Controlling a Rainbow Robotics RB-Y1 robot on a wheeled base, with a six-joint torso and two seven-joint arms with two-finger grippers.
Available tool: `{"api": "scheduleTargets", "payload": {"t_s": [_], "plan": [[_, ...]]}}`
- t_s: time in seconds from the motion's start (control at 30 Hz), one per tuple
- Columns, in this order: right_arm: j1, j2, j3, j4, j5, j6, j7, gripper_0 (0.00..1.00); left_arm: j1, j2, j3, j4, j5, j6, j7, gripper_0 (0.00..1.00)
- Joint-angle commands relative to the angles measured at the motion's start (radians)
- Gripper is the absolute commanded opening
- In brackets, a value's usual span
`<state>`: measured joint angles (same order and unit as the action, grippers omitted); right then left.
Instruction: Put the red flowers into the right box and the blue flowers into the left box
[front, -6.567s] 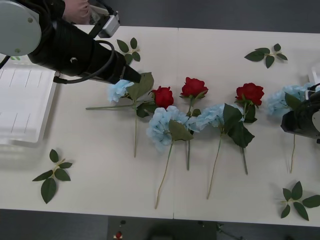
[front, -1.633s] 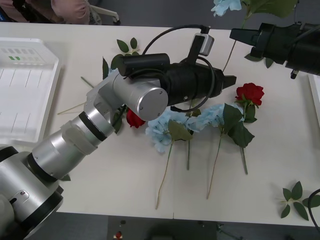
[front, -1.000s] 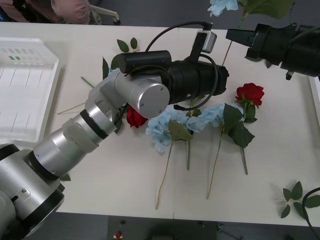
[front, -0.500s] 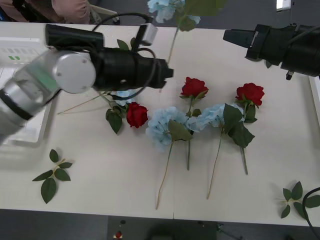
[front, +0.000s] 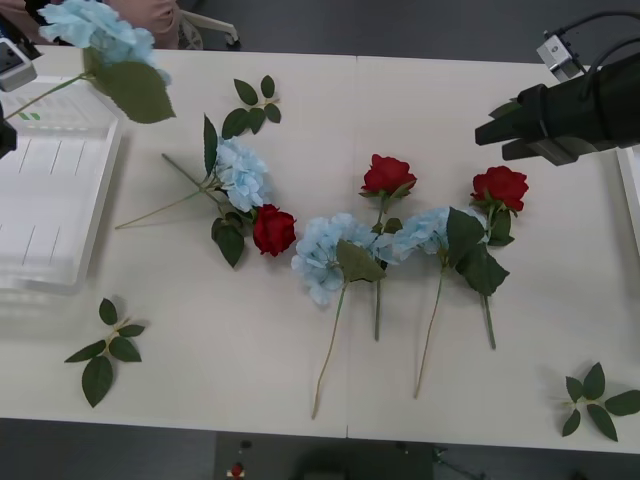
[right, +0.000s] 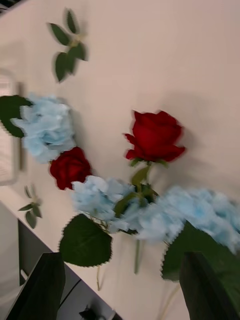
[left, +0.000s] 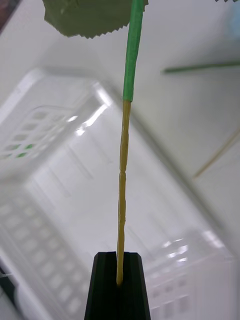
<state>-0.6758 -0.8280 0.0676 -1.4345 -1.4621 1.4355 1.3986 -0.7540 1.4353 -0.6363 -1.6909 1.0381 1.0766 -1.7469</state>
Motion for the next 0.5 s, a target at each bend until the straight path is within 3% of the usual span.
{"api": "scheduleTargets", "payload": {"t_s": [0.03,0.17,0.33,0.5], "plan": [[-0.103,-0.059,0.123,-0.034,0.16,0.077,-0.245,0.67,0.116,-0.015,0.033,0.082,-0.118,-0.162,-0.029,0.0],[-0.122,-0.065,0.221,-0.029,0.361,0.105,-0.375,0.67,0.179,-0.062,0.033,0.212,-0.184,-0.293,-0.028,0.0],[-0.123,-0.068,0.317,0.032,0.514,0.092,-0.408,0.67,0.223,-0.085,0.032,0.289,-0.191,-0.303,-0.033,0.0],[-0.123,-0.062,0.39,0.109,0.557,-0.017,-0.405,0.67,0.232,-0.07,0.033,0.307,-0.205,-0.303,-0.039,0.0]]}}
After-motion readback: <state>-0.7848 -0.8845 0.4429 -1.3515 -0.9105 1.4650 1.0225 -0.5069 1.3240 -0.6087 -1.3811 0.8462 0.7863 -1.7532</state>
